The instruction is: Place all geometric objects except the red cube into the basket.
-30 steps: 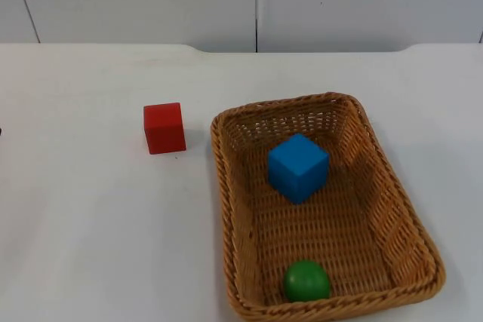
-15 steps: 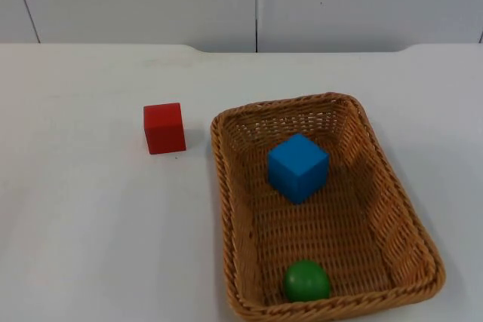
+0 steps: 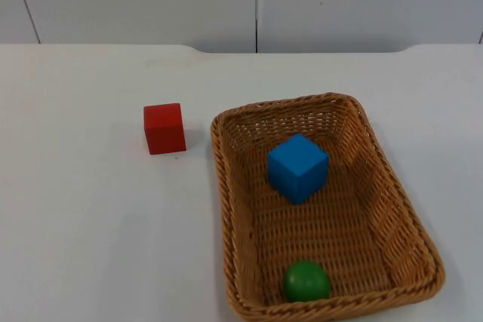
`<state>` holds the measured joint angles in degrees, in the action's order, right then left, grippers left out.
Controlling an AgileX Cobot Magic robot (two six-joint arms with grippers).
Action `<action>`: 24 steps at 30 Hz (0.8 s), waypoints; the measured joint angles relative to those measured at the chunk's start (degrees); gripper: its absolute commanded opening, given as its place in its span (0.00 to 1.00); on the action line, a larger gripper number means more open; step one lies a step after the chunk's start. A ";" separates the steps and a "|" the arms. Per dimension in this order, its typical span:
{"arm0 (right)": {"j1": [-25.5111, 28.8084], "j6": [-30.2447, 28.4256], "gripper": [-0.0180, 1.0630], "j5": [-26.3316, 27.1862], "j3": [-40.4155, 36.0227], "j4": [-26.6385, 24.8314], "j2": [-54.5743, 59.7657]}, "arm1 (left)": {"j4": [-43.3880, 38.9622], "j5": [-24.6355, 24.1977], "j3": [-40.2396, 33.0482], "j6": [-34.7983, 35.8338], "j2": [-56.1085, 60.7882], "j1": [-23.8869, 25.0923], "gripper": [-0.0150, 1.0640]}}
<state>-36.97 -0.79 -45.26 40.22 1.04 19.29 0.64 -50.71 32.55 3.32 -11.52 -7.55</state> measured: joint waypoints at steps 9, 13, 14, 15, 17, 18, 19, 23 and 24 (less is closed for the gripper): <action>0.00 0.00 0.80 -9.04 -0.35 0.00 -12.40 | 0.00 -7.30 -2.28 -1.58 11.32 0.00 0.99; 0.00 0.00 0.80 -12.87 -1.49 0.20 -15.72 | 0.00 -9.11 -2.81 -3.32 11.32 0.00 0.99; 0.00 0.00 0.80 -12.87 -1.49 0.20 -15.72 | 0.00 -9.11 -2.81 -3.32 11.32 0.00 0.99; -0.09 0.00 0.80 -13.70 -2.21 0.20 -16.38 | 0.00 -9.32 -2.81 -3.32 11.32 0.00 0.99; -0.34 0.00 0.80 -15.21 -3.86 0.20 -17.71 | 0.00 -9.64 -2.81 -3.78 11.32 0.00 0.99; -0.34 0.00 0.80 -15.21 -3.86 0.20 -17.71 | 0.00 -9.64 -2.81 -3.78 11.32 0.00 0.99; -0.46 0.00 0.80 -15.54 -4.94 0.20 -18.44 | 0.00 -9.77 -2.81 -3.91 11.32 0.00 0.99; -0.46 0.79 0.80 -16.82 -8.52 0.20 -19.08 | 0.00 -10.15 -2.96 -3.91 11.32 0.00 0.99; -0.46 0.79 0.80 -16.82 -8.52 0.20 -19.08 | 0.00 -10.15 -2.96 -3.91 11.32 0.00 0.99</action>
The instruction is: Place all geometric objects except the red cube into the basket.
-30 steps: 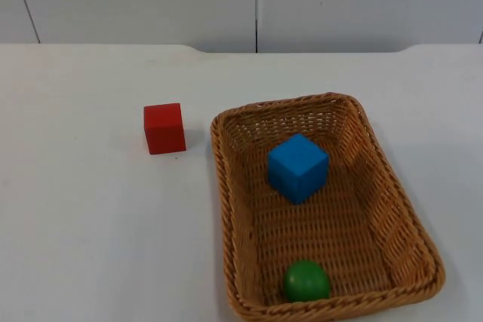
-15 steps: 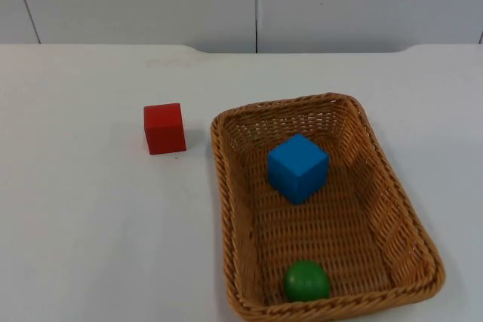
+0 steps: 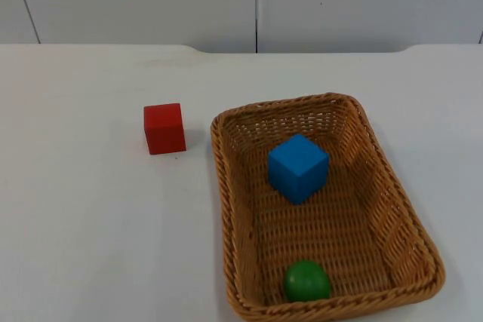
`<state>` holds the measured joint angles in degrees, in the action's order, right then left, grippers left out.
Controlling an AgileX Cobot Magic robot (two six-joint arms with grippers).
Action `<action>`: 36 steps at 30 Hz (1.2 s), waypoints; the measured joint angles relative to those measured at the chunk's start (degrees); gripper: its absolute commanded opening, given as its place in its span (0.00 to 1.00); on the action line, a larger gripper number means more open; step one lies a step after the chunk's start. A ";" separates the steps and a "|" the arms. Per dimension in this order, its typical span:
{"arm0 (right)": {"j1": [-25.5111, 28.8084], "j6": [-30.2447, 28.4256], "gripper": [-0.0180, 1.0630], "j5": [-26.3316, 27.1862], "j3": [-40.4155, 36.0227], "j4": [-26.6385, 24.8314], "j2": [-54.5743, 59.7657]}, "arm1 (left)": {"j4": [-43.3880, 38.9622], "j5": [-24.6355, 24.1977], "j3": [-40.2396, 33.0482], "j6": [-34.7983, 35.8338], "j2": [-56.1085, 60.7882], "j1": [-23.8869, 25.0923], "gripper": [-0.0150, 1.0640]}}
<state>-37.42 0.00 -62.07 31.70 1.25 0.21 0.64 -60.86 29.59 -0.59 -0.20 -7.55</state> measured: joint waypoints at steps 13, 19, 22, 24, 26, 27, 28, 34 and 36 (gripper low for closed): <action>0.00 0.41 0.80 -0.13 -2.05 0.21 0.00 | 0.00 -0.47 -0.80 0.00 0.00 0.00 0.99; 0.00 0.41 0.80 -0.13 -2.05 0.21 0.00 | 0.00 -0.47 -0.80 0.00 0.00 0.00 0.99; 0.00 0.41 0.80 -0.13 -2.05 0.21 0.00 | 0.00 -0.47 -0.80 0.00 0.00 0.00 0.99; 0.00 0.41 0.80 -0.13 -2.05 0.58 0.00 | 0.00 -0.47 -0.80 0.00 0.00 0.00 0.99; 0.00 0.41 0.80 -0.13 -2.05 0.90 0.00 | 0.00 -0.47 -0.80 0.00 0.00 0.00 0.99; 0.00 0.41 0.80 -0.13 -2.05 0.90 0.00 | 0.00 -0.47 -0.80 0.00 0.00 0.00 0.99; 0.00 0.41 0.80 -0.13 -2.05 0.90 0.00 | 0.00 -0.47 -0.80 0.00 0.00 0.00 0.99; 0.00 0.41 0.99 -0.13 -2.05 0.90 0.00 | 0.00 -0.47 -0.80 0.00 0.00 0.00 0.99; 0.00 0.41 0.99 -0.13 -2.05 0.90 0.00 | 0.00 -0.47 -0.80 0.00 0.00 0.00 0.99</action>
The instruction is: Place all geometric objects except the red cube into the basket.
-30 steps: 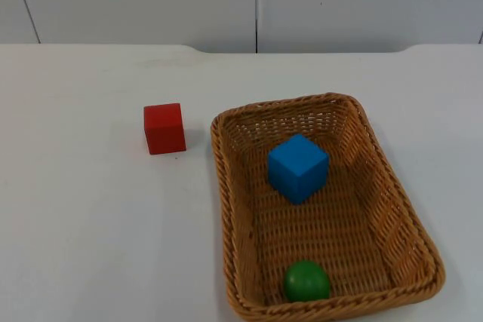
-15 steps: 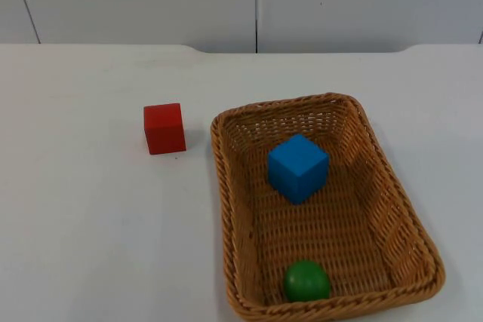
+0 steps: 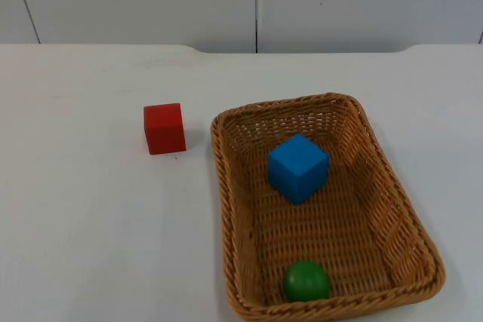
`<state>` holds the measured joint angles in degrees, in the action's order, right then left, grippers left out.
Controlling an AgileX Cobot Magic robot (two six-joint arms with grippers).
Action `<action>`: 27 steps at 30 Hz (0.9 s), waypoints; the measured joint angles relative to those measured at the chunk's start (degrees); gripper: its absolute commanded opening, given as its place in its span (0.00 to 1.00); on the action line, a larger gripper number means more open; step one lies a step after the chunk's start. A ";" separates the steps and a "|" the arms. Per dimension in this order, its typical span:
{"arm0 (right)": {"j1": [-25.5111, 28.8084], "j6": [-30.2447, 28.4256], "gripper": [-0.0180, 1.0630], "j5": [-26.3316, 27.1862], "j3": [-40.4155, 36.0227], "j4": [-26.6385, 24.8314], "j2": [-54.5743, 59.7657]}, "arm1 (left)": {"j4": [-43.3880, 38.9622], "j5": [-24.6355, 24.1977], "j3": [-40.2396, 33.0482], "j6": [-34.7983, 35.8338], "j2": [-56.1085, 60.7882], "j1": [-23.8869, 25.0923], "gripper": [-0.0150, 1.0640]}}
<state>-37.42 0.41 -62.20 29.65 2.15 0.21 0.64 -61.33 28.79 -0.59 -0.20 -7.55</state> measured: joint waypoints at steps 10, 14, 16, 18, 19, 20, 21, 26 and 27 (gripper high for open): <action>0.00 0.00 0.99 0.00 0.00 0.25 0.00 | 0.00 0.00 -0.09 0.00 0.00 0.00 0.99; 0.00 0.00 0.99 0.00 0.00 0.37 0.00 | 0.00 0.00 -0.09 0.00 0.00 0.00 0.99; 0.73 0.00 0.99 0.00 0.00 0.37 0.00 | 0.00 0.00 -0.09 0.00 0.00 0.00 0.99; 1.49 0.00 0.99 0.00 0.00 0.37 0.00 | 0.00 0.00 -0.09 0.00 0.00 0.00 0.99; 2.71 0.00 0.99 0.00 0.00 0.37 0.00 | 0.00 0.00 -0.09 0.00 0.00 0.00 0.99; 4.32 0.00 0.99 0.00 0.00 0.37 0.00 | 0.00 0.00 -0.09 0.00 0.00 0.00 0.99; 6.30 0.00 0.99 0.10 0.00 0.37 0.00 | 0.00 0.00 -0.09 0.00 0.00 0.00 0.99; 16.22 0.00 0.99 0.10 0.00 0.37 0.00 | 0.00 0.00 -0.09 0.00 0.00 0.00 0.99; 18.54 0.00 0.99 0.10 0.00 0.37 0.00 | 0.00 0.00 -0.09 -0.03 0.00 0.00 0.99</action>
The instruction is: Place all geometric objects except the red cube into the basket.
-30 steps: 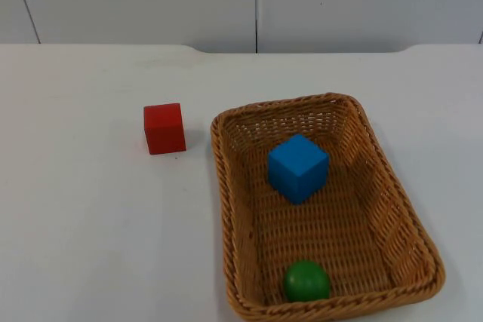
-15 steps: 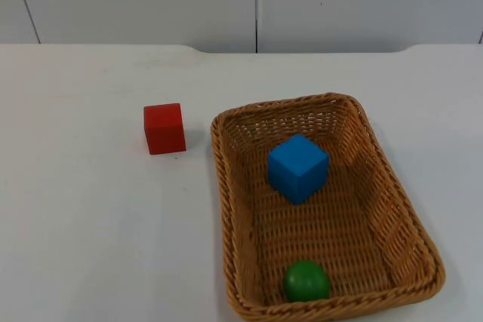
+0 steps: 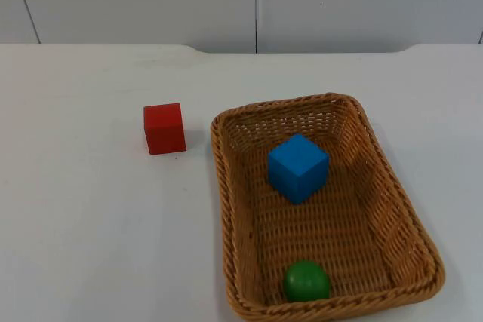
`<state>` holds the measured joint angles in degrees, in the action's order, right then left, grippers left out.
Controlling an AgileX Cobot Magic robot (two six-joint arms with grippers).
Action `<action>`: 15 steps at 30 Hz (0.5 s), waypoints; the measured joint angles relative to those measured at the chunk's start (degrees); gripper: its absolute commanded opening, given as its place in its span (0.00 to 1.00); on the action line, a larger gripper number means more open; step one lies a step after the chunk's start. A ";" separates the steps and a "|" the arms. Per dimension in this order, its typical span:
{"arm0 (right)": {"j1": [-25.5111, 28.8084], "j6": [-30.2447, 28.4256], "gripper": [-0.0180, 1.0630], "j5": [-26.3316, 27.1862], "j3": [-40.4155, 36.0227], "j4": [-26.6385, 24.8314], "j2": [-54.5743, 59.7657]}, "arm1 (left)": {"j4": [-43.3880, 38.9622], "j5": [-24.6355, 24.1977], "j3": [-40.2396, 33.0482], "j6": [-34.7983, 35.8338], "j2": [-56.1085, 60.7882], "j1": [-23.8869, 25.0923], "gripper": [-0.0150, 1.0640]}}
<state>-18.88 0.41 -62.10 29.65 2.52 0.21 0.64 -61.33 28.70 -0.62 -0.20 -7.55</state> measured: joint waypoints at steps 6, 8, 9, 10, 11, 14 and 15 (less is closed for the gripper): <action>10.35 0.00 0.99 0.00 0.00 0.00 0.00 | 0.00 0.00 0.00 0.00 0.00 0.00 0.99; 11.70 0.00 0.99 0.00 0.00 0.00 0.00 | 0.00 0.00 0.00 0.00 0.00 0.00 0.99; 12.58 0.00 0.99 0.00 0.00 0.00 0.00 | 0.00 0.00 0.00 0.00 0.00 0.00 0.99; 13.30 0.00 0.99 0.00 0.00 0.00 0.00 | 0.00 0.00 0.00 0.00 0.00 0.00 0.99; 13.58 0.00 0.99 0.00 0.00 0.00 0.00 | 0.00 0.00 0.00 0.00 0.00 0.00 0.99; 13.95 0.00 0.99 0.00 0.00 0.00 0.00 | 0.00 0.00 0.00 -0.10 0.00 0.00 0.99; 13.97 0.00 0.99 0.00 0.00 0.00 0.00 | 0.00 0.00 0.00 -0.10 0.00 0.00 0.99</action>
<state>-4.92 0.41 -62.10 29.65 2.52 0.21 0.64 -61.33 28.70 -0.72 -0.20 -7.55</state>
